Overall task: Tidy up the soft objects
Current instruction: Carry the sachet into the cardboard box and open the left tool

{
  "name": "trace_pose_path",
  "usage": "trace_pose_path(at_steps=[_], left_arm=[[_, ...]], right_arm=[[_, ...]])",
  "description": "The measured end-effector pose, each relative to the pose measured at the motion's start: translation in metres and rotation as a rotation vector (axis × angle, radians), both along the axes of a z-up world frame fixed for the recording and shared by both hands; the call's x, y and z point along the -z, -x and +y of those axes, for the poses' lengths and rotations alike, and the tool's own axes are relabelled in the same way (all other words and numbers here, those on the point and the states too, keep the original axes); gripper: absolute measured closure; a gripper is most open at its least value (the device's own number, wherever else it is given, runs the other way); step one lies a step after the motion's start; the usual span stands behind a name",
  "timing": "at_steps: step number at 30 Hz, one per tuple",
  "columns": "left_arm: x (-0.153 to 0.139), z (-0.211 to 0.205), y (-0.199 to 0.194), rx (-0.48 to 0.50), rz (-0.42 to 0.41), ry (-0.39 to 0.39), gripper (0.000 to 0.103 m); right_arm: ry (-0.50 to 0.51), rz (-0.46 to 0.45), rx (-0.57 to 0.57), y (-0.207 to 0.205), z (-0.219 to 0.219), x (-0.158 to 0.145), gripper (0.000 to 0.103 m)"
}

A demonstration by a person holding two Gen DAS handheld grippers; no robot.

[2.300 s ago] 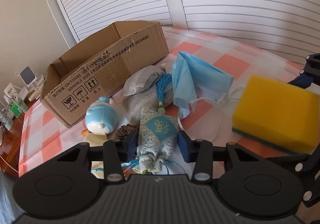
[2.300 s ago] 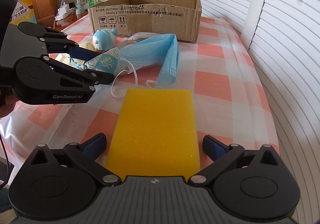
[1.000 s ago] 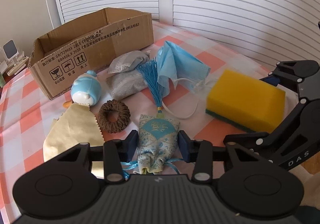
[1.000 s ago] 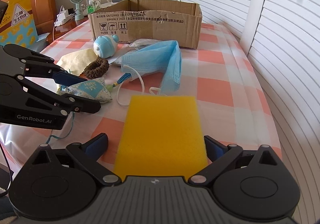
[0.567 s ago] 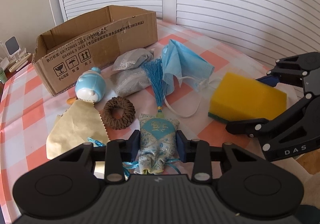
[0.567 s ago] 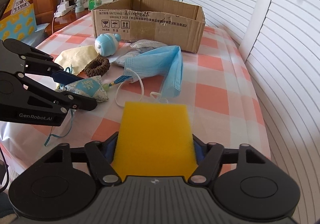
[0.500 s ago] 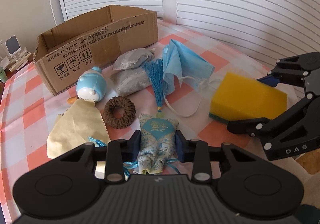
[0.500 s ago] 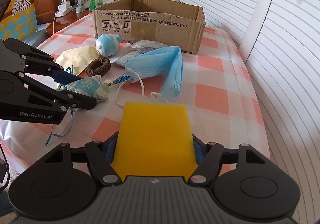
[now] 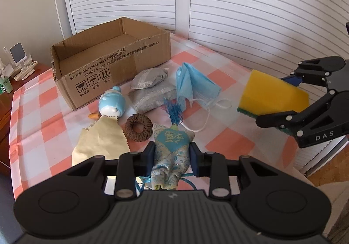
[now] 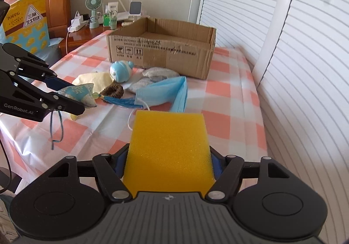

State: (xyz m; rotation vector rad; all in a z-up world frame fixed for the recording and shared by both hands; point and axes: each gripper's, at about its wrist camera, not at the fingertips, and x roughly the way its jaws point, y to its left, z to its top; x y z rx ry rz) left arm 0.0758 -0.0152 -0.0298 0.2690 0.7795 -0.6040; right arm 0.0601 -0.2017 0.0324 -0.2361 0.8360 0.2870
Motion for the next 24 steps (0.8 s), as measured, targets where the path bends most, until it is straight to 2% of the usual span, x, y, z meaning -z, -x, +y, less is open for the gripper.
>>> trace_pose_path(at_steps=[4,13,17,24], left_arm=[[-0.019,0.005,0.001,0.005,0.005,0.015,0.072],[-0.062,0.008,-0.026,-0.026,-0.064,0.019,0.072],[-0.082,0.007,-0.053,-0.055,-0.098,0.024,0.072],[-0.114,0.005,-0.124,-0.122,-0.162,0.017,0.072]], right_arm=[[-0.013,-0.031,-0.008,-0.006,-0.003,-0.013,0.028],[-0.054,-0.091,-0.032,-0.045,-0.013,-0.04,0.028],[-0.066,-0.121,-0.04,-0.07,-0.017,-0.053,0.028],[-0.074,-0.157,-0.038,-0.111,-0.02,-0.062,0.028]])
